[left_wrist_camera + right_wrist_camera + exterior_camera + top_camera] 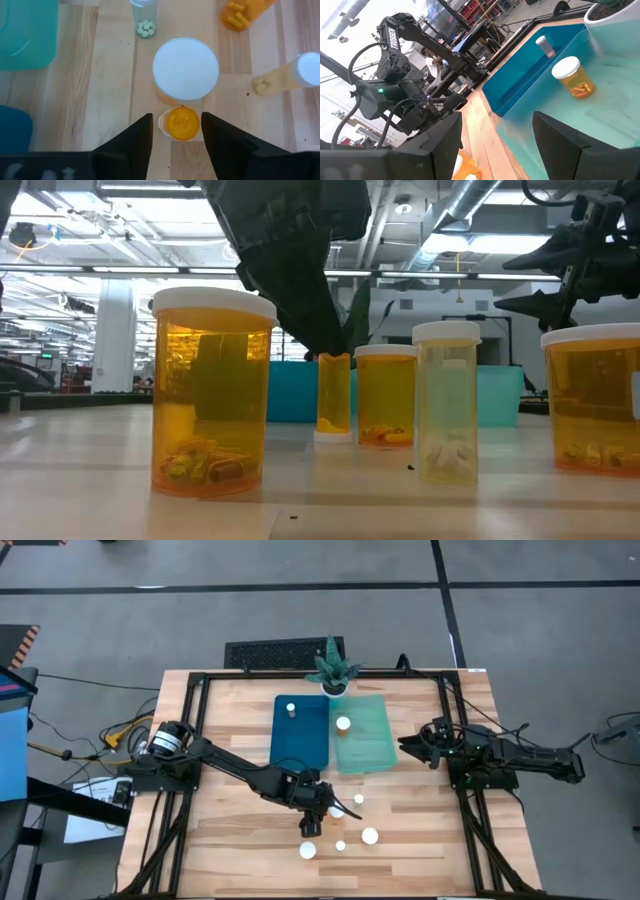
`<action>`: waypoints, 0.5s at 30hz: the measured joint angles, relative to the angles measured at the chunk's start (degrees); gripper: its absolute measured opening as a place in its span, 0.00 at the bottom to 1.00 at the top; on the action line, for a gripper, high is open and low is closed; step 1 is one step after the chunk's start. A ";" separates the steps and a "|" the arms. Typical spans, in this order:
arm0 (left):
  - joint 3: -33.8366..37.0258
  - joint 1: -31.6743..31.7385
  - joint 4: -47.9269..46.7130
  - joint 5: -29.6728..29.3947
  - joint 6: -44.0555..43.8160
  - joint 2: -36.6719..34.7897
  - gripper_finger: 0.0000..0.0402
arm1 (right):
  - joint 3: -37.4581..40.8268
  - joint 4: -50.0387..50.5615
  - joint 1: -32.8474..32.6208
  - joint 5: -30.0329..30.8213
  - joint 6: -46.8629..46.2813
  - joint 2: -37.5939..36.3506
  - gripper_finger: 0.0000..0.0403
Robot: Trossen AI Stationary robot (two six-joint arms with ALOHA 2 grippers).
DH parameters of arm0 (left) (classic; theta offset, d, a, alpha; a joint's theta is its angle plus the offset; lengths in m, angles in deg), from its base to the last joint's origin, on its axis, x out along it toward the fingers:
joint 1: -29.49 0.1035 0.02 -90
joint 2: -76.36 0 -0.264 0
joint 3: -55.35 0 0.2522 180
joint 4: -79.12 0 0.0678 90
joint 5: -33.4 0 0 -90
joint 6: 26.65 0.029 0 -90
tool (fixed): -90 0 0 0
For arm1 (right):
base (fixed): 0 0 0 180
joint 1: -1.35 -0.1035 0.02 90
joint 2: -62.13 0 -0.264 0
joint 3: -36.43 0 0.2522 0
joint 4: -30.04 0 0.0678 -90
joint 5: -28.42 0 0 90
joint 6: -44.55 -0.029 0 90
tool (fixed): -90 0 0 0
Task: Pick and place medicine bottles into bin by pill shape (circle, oval)
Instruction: Put the small orange tablet bottle into the blue bin
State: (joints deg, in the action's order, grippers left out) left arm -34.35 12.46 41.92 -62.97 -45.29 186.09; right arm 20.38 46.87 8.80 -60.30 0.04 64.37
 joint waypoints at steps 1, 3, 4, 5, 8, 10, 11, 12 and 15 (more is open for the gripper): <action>0.00 0.00 0.00 0.00 0.00 0.00 0.39 | 0.00 0.01 -0.01 0.00 0.00 0.00 0.63; 0.00 0.00 0.00 -0.02 0.00 0.00 0.37 | 0.00 0.00 -0.01 0.00 0.00 0.00 0.63; 0.00 0.00 0.02 -0.02 0.00 0.00 0.35 | 0.00 0.00 -0.01 0.00 0.00 0.00 0.63; 0.00 0.00 0.02 0.00 0.00 0.00 0.34 | 0.00 0.00 -0.01 0.00 0.00 0.00 0.63; 0.00 0.00 0.02 0.00 0.00 0.00 0.31 | 0.00 0.02 -0.01 0.00 0.00 0.00 0.63; 0.00 0.00 0.04 0.16 0.00 0.00 0.29 | 0.00 0.01 0.01 0.00 0.00 0.00 0.63; 0.00 0.00 0.08 0.58 0.00 0.00 0.28 | 0.00 0.02 0.01 0.00 0.00 0.00 0.63; 0.00 0.01 0.17 1.04 -0.01 0.00 0.27 | 0.00 0.00 -0.01 0.00 0.00 0.00 0.63; 0.00 0.03 0.26 1.20 -0.12 0.00 0.25 | 0.00 0.00 0.00 0.00 0.00 0.00 0.63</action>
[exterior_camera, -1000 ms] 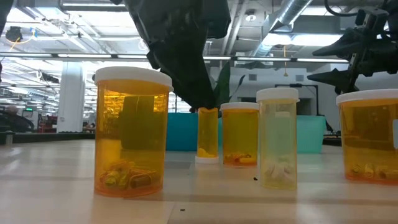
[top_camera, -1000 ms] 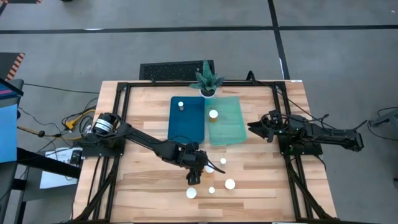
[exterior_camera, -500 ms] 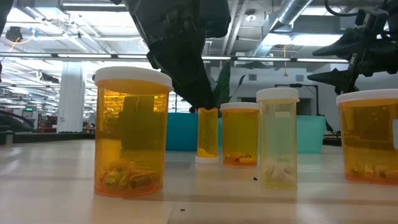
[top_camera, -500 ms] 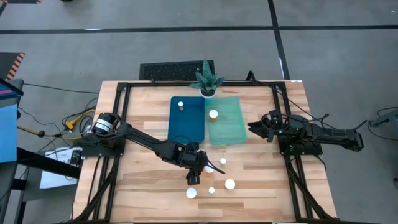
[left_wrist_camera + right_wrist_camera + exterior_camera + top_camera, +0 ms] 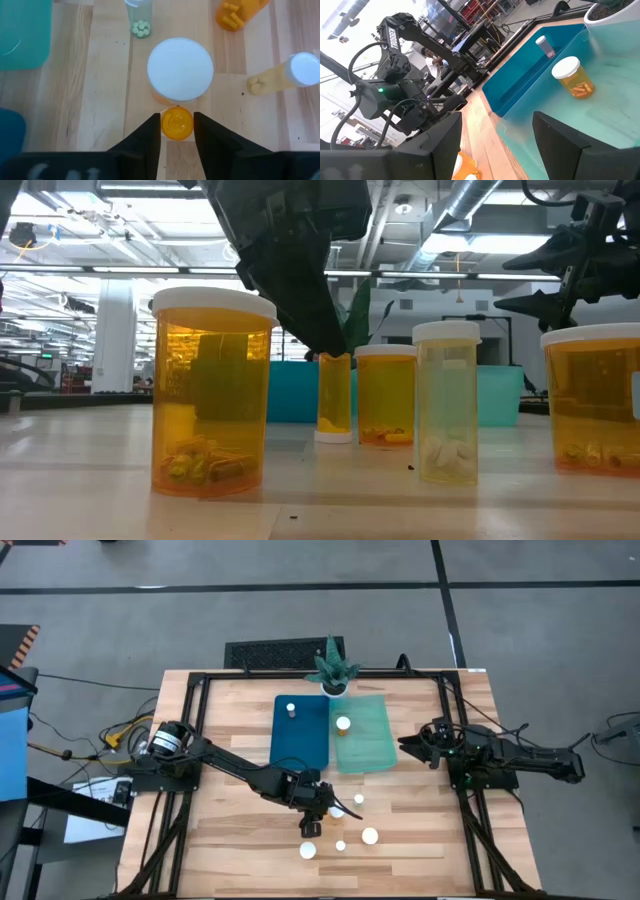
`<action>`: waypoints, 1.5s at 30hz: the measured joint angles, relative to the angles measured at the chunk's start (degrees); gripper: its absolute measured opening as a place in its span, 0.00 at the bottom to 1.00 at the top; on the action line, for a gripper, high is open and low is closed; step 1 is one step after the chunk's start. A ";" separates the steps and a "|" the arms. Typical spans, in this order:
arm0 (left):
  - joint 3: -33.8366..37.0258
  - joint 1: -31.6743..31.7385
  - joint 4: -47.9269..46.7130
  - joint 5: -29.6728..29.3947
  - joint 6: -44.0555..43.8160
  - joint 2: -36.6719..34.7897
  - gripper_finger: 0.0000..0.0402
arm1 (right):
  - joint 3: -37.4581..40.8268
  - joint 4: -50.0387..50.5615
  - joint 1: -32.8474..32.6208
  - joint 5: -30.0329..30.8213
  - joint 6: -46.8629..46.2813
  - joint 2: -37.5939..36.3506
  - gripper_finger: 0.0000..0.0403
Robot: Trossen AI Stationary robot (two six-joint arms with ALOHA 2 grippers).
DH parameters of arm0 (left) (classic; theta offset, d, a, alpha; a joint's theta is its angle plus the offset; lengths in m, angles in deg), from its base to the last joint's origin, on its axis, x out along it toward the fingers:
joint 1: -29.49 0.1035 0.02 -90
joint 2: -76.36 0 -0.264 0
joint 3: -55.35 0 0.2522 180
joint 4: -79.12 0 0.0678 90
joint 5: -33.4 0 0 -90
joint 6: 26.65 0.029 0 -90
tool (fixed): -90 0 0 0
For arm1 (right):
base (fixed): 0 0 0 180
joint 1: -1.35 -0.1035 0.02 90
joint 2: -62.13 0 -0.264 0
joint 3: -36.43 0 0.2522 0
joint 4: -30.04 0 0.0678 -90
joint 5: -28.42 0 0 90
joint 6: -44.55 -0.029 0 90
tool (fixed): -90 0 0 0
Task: Pick and place medicine bottles into bin by pill shape (circle, oval)
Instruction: Put the small orange tablet bottle into the blue bin
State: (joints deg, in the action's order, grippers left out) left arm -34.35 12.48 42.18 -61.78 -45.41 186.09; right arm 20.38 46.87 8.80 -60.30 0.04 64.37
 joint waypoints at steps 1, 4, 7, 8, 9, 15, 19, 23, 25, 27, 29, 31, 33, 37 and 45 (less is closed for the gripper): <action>0.00 0.01 0.00 -0.02 -0.37 0.00 0.25 | 0.00 0.00 0.02 0.00 0.00 0.00 0.63; 0.00 0.02 0.04 0.01 -1.84 0.00 0.24 | 0.00 -0.03 0.00 0.00 0.00 0.00 0.63; -0.02 0.02 0.04 0.25 -3.76 0.00 0.23 | 0.02 -0.07 0.01 0.00 -0.02 0.00 0.63; -0.02 0.02 0.00 0.40 -4.55 -0.15 0.23 | 0.02 -0.12 0.00 0.00 -0.02 0.00 0.63; -0.02 0.02 -0.16 0.42 -5.12 -0.35 0.23 | 0.06 -0.31 0.00 0.00 -0.02 0.00 0.63; -0.02 0.06 -0.72 -0.28 -7.63 -3.00 0.23 | 0.26 -2.56 0.02 0.00 0.02 0.00 0.63; -0.02 0.10 -1.95 -1.73 -8.86 -4.66 0.23 | 0.26 -3.03 0.02 0.00 0.02 -0.02 0.63; -0.02 0.10 -2.22 -2.23 -8.20 -4.87 0.23 | 0.26 -3.28 0.02 0.00 0.02 -0.02 0.63; -0.02 0.08 -2.59 -2.09 -7.20 -4.68 0.25 | 0.25 -3.30 0.02 0.00 0.02 -0.02 0.63; -0.02 0.09 -3.00 -1.48 -5.46 -4.63 0.29 | 0.21 -3.30 0.02 0.00 0.02 -0.02 0.63; -0.02 0.08 -2.89 -1.39 -4.33 -4.63 0.35 | 0.20 -3.33 0.02 0.00 0.09 -0.02 0.63; -0.02 0.22 -3.00 -1.28 -4.33 -4.63 0.42 | 0.20 -3.33 0.02 0.00 0.13 -0.02 0.63; -0.09 0.30 -2.35 -1.25 -4.33 -3.91 0.51 | 0.15 -3.33 0.02 0.00 0.13 -0.02 0.63; -0.02 0.18 -1.00 0.89 -3.59 -1.28 0.64 | 0.09 -2.98 0.02 0.00 0.13 -0.02 0.63; -0.04 -0.19 0.42 -2.04 -3.77 1.91 0.63 | -0.02 -0.53 0.02 0.00 0.08 0.00 0.63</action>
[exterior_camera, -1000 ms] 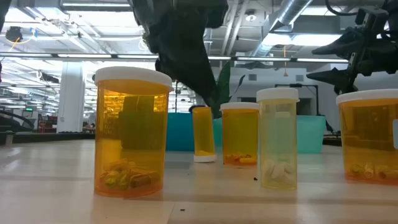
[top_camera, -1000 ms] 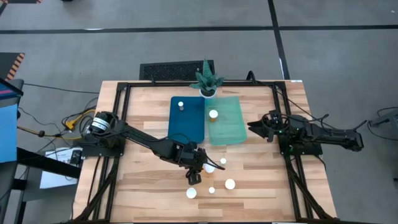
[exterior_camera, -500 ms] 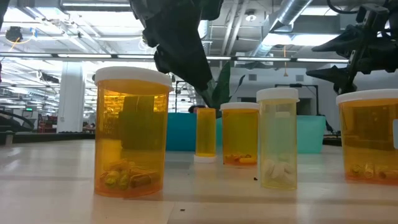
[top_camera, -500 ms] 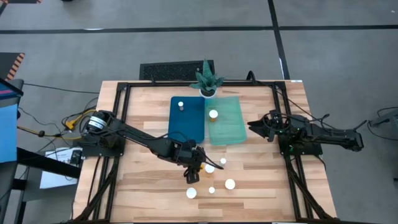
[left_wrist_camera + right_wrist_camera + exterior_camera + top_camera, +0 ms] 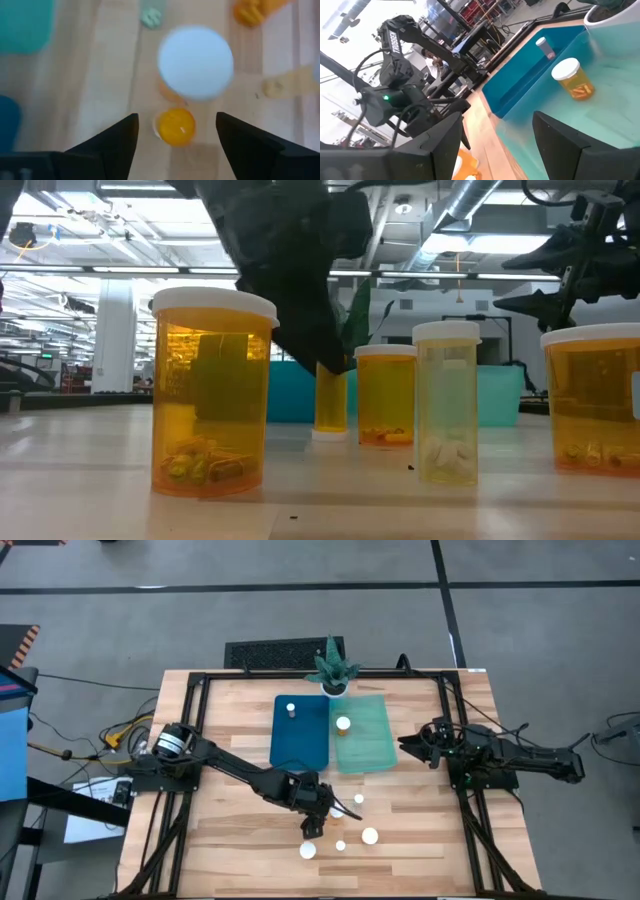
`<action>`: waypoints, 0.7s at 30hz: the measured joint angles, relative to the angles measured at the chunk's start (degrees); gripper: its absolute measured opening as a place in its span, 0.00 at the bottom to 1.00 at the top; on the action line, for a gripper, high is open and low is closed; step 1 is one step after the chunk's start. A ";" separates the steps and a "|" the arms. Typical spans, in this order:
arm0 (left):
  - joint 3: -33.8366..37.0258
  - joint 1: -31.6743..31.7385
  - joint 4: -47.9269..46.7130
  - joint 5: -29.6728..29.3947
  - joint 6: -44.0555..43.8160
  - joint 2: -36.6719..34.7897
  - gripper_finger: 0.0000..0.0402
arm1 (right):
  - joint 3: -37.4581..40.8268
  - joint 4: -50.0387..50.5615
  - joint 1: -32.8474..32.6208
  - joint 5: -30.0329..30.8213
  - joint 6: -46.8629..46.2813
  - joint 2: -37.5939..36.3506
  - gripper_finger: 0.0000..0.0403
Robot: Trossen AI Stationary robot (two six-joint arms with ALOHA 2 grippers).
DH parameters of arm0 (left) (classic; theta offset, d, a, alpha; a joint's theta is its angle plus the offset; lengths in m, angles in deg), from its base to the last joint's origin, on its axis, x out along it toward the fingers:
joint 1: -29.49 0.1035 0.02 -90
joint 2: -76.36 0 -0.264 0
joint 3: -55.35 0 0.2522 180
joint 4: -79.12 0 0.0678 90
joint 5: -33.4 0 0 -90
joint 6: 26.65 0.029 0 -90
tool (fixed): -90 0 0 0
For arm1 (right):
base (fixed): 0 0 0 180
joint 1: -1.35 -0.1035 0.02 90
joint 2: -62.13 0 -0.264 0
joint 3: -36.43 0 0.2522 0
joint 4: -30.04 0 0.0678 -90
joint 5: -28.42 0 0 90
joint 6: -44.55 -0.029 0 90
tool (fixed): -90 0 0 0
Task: Pick and place medicine bottles into bin by pill shape (circle, oval)
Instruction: Put the small orange tablet bottle into the blue bin
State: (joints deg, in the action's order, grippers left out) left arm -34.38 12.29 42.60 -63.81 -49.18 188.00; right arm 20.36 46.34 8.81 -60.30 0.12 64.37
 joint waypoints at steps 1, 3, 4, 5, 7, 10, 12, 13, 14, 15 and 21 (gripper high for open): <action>-0.01 0.01 0.21 -0.74 -0.02 -0.03 0.62 | 0.00 0.00 0.00 0.00 0.01 -0.01 0.63; 0.01 0.00 -0.17 -1.04 0.14 -0.41 0.58 | 0.00 0.04 0.00 0.00 0.01 0.00 0.63; 0.01 -0.04 0.16 -1.03 0.29 -0.58 0.56 | 0.00 0.07 0.00 0.00 0.01 0.00 0.63; -0.02 -0.04 0.50 -1.04 0.39 -0.66 0.54 | -0.02 0.11 0.00 0.00 0.01 0.00 0.63; -0.03 -0.06 0.23 -0.55 0.42 -0.66 0.50 | -0.02 0.15 0.01 0.00 0.01 0.00 0.63; -0.01 -0.04 0.26 0.55 0.44 -0.66 0.45 | -0.02 0.21 0.00 0.00 0.01 0.00 0.63; -0.01 -0.04 0.20 0.48 0.67 -0.66 0.40 | -0.02 0.23 0.01 0.00 0.01 0.00 0.63; -0.01 -0.04 0.22 0.43 0.87 -0.66 0.38 | -0.02 0.24 0.01 0.00 0.01 0.00 0.63; -0.01 -0.04 0.24 0.43 0.87 -0.66 0.36 | -0.02 0.26 0.00 0.00 0.01 0.00 0.63; -0.01 -0.03 0.24 0.46 0.87 -0.66 0.34 | -0.02 0.26 0.00 0.00 0.01 0.00 0.63; -0.01 -0.01 0.26 0.65 0.64 -0.66 0.22 | -0.02 0.31 0.00 0.00 -0.06 0.00 0.63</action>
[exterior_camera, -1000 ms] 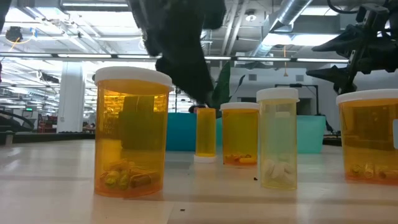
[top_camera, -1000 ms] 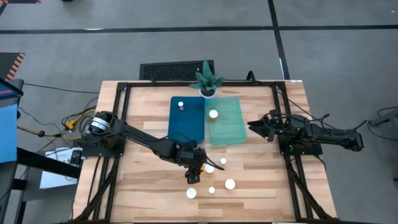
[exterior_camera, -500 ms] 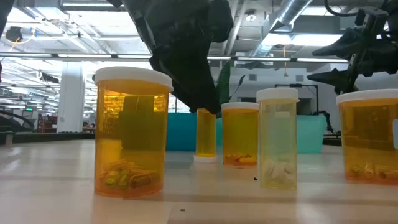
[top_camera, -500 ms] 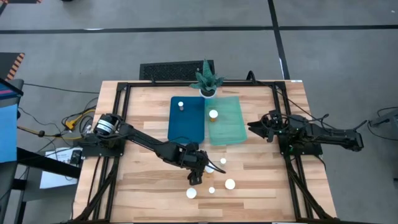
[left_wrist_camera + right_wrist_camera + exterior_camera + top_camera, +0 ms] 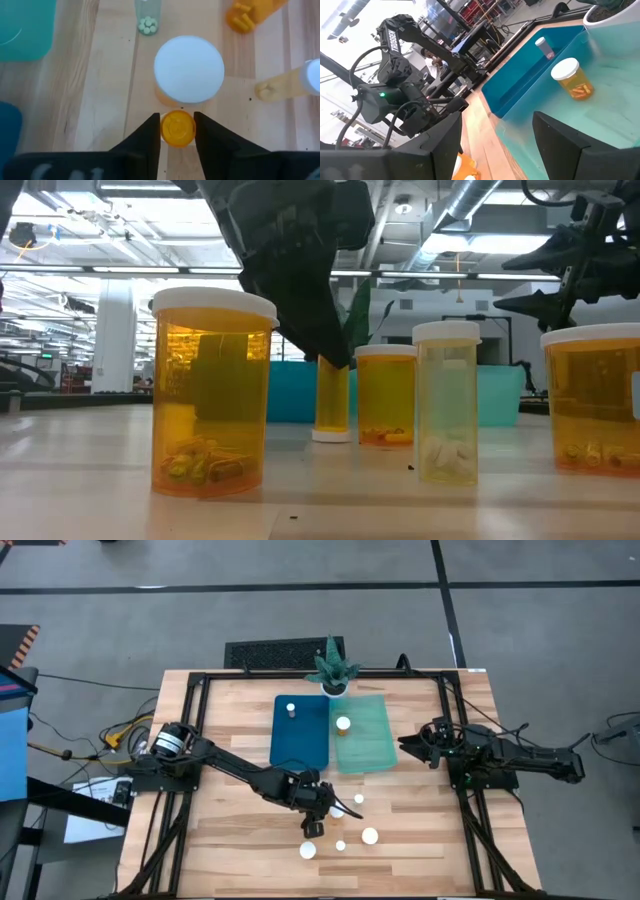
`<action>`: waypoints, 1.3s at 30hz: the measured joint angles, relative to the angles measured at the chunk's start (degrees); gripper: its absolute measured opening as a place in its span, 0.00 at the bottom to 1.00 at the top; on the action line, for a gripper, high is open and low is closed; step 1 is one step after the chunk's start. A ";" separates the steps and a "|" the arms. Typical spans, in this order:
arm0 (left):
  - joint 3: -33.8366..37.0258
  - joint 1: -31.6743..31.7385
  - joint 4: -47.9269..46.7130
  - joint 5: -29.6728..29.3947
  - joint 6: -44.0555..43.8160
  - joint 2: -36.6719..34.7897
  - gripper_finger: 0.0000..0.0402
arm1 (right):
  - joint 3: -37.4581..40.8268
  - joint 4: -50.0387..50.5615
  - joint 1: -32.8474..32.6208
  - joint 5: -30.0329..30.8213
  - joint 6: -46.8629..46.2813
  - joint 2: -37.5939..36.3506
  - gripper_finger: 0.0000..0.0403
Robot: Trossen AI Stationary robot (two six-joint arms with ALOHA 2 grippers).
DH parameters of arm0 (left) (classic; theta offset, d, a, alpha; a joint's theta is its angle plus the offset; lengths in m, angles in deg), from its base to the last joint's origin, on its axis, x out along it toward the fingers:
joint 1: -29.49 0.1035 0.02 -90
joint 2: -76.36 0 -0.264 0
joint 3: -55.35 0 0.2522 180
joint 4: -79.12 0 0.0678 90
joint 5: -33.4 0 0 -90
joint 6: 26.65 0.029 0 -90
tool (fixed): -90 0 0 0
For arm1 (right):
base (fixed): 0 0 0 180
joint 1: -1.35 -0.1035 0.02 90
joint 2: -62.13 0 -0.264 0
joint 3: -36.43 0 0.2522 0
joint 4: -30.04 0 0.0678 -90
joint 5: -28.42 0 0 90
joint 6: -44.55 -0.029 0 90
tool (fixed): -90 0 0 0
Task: Pick and place medicine bottles into bin by pill shape (circle, oval)
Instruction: Put the small orange tablet bottle into the blue bin
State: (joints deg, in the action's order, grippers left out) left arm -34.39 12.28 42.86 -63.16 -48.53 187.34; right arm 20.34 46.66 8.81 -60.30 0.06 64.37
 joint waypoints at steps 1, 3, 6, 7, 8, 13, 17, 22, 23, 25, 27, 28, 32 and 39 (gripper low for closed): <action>0.00 0.00 0.01 0.06 -0.32 0.00 0.22 | 0.00 0.01 0.00 0.00 0.00 0.00 0.63; 0.00 0.00 0.02 0.06 -1.28 0.00 0.21 | 0.00 0.04 0.00 0.00 0.00 0.00 0.63; 0.00 0.00 0.01 0.04 -3.24 0.00 0.24 | 0.00 0.06 0.00 0.00 0.01 0.00 0.63; 0.00 0.00 0.00 0.06 -4.04 0.00 0.25 | 0.00 0.06 0.00 0.00 0.01 0.00 0.63; 0.00 0.00 -0.01 0.07 -4.64 -0.08 0.26 | 0.00 0.06 0.00 0.01 0.01 0.00 0.63; 0.00 -0.09 -1.43 0.09 -6.32 -1.48 0.24 | 0.00 0.06 0.00 0.02 0.02 -0.01 0.63; 0.00 -0.09 -1.73 0.08 -6.50 -2.62 0.22 | 0.00 0.04 0.00 0.02 0.00 -0.02 0.63; 0.00 -0.04 -3.69 -0.08 -9.14 -5.32 0.24 | 0.00 0.01 0.00 0.02 -0.07 -0.02 0.63; 0.00 -0.04 -4.18 -0.27 -9.45 -6.10 0.25 | 0.00 0.00 0.00 0.02 -0.07 -0.01 0.63; 0.00 -0.02 -5.12 -0.38 -10.33 -7.84 0.25 | 0.01 -0.14 0.00 0.02 -0.06 -0.02 0.63; 0.00 0.39 -5.68 -0.97 -11.41 -10.18 0.25 | 0.05 -0.70 0.00 0.02 -0.02 0.00 0.63; 0.00 0.62 -5.43 -1.22 -11.95 -11.43 0.24 | 0.14 -1.35 0.00 0.03 0.12 0.00 0.63; 0.00 2.24 -4.16 -5.62 -14.54 -16.86 0.24 | 0.17 -7.08 0.00 0.07 4.75 0.00 0.63; 0.00 5.12 6.65 -18.92 -13.75 -25.95 0.25 | 0.17 -17.06 0.07 0.30 13.35 0.56 0.63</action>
State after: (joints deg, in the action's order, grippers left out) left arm -34.39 17.40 49.52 -82.08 -62.28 161.38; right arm 20.52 29.60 8.88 -60.00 13.41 64.93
